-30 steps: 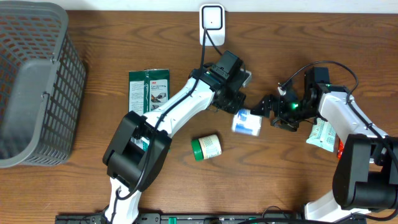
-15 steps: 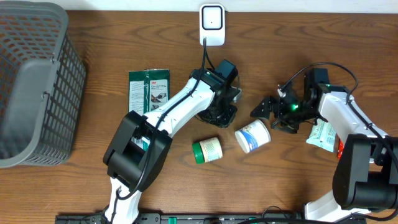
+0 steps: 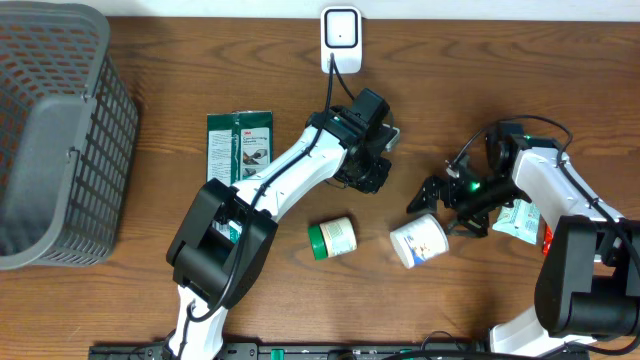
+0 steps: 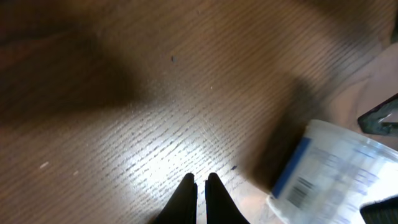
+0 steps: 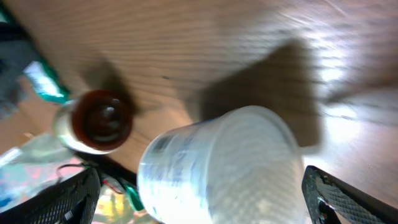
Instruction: Scan the item barcode
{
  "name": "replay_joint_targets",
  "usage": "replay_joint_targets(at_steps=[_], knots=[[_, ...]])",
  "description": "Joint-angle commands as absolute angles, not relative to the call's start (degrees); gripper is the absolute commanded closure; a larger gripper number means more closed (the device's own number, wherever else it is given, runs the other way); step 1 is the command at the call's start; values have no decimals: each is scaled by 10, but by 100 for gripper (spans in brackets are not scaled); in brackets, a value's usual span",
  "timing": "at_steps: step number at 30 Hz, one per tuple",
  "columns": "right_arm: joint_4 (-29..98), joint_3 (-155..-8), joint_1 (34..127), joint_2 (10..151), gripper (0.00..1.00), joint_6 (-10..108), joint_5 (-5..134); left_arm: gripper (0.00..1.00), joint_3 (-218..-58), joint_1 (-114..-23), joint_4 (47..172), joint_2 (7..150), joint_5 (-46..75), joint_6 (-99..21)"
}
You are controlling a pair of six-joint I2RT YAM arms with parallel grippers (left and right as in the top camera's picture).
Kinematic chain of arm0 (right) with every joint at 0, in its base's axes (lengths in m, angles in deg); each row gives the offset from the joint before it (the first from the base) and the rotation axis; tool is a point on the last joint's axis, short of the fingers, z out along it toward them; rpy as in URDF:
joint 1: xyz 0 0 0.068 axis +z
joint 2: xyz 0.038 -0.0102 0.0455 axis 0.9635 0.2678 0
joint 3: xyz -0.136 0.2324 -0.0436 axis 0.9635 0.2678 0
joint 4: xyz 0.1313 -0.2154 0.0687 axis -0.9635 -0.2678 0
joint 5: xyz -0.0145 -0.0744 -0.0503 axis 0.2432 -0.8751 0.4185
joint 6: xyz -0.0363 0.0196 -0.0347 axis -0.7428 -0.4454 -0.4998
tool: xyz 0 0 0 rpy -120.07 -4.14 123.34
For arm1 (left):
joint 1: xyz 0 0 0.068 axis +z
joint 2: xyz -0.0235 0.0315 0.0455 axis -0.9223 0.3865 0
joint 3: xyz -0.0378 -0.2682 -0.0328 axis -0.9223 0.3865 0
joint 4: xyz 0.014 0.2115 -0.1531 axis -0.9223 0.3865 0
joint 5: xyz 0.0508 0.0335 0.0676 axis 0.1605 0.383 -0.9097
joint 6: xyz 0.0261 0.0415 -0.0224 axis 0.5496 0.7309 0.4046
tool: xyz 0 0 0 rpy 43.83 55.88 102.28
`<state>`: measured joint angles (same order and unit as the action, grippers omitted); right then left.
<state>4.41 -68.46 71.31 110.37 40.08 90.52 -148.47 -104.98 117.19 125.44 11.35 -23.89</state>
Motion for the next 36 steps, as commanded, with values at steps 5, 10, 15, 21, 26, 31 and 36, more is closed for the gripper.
replay_joint_targets(at_steps=[5, 10, 15, 21, 26, 31, 36], knots=[[58, -637, 712, 1108, 1, 406, 856, 92, -1481, -1051, 1188, 1243, 121, -242], [83, -585, 712, 1108, 1, 458, 856, 92, -1481, -1050, 1198, 1243, 73, -236], [55, -579, 712, 1108, 1, 478, 882, 92, -1481, -1045, 1199, 1243, 42, -236], [24, -579, 712, 1108, 4, 478, 929, 92, -1481, -1045, 1202, 1243, 43, -236], [28, -579, 712, 1108, 3, 478, 929, 92, -1481, -1042, 1214, 1243, 44, -236], [29, -579, 712, 1108, 2, 478, 928, 92, -1481, -1042, 1223, 1243, 43, -227], [52, -579, 712, 1108, 1, 484, 894, 92, -1488, -1041, 1226, 1243, 45, -214]])
